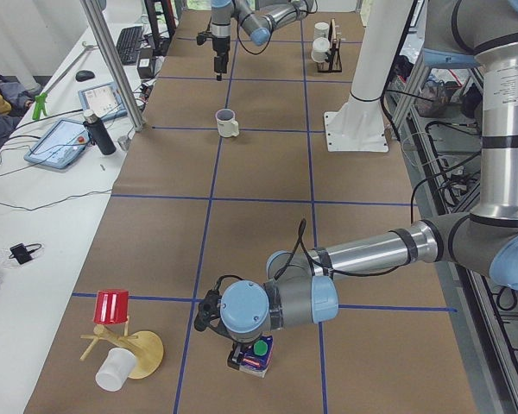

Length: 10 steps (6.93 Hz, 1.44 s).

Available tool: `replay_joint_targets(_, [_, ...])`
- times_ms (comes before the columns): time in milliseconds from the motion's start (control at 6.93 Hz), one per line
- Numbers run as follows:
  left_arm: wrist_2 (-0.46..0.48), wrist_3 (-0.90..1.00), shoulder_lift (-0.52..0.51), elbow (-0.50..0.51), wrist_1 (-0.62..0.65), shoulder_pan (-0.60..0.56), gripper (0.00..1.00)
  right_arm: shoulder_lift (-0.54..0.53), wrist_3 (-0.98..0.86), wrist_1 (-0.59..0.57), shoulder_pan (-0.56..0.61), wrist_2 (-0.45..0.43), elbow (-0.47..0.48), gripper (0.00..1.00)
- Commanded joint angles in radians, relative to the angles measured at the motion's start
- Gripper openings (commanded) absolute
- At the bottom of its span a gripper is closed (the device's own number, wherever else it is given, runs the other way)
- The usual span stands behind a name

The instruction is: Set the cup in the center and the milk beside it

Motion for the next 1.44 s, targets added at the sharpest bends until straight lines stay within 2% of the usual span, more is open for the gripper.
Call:
replay_joint_targets(0, [0.006, -0.009, 0.013, 0.044, -0.059, 0.000, 0.98, -0.008, 0.000, 0.003, 0.000, 0.002, 0.004, 1.00])
replay_joint_targets(288, [0.004, -0.058, 0.015, 0.047, -0.072, 0.000, 0.98, -0.023, 0.000, 0.005, 0.002, 0.011, 0.007, 1.00])
replay_joint_targets(433, [0.006, -0.072, 0.015, 0.049, -0.070, 0.003, 0.93, -0.043, 0.000, 0.005, 0.003, 0.012, 0.022, 1.00])
replay_joint_targets(577, [0.006, -0.073, 0.015, 0.066, -0.070, 0.004, 0.79, -0.060, -0.002, 0.005, 0.003, 0.012, 0.040, 1.00])
replay_joint_targets(721, [0.004, -0.095, 0.015, 0.069, -0.070, 0.006, 0.56, -0.074, -0.003, 0.005, 0.003, 0.011, 0.042, 1.00])
replay_joint_targets(865, [0.004, -0.162, 0.015, 0.066, -0.072, 0.006, 0.09, -0.085, -0.003, 0.005, 0.005, 0.012, 0.057, 1.00])
replay_joint_targets(1010, [0.006, -0.224, 0.001, 0.040, -0.067, 0.007, 0.00, -0.123, -0.005, 0.005, 0.009, 0.014, 0.094, 1.00])
replay_joint_targets(1298, [0.001, -0.312, -0.056, -0.030, -0.043, 0.022, 0.00, -0.146, -0.009, 0.002, 0.029, 0.018, 0.119, 1.00])
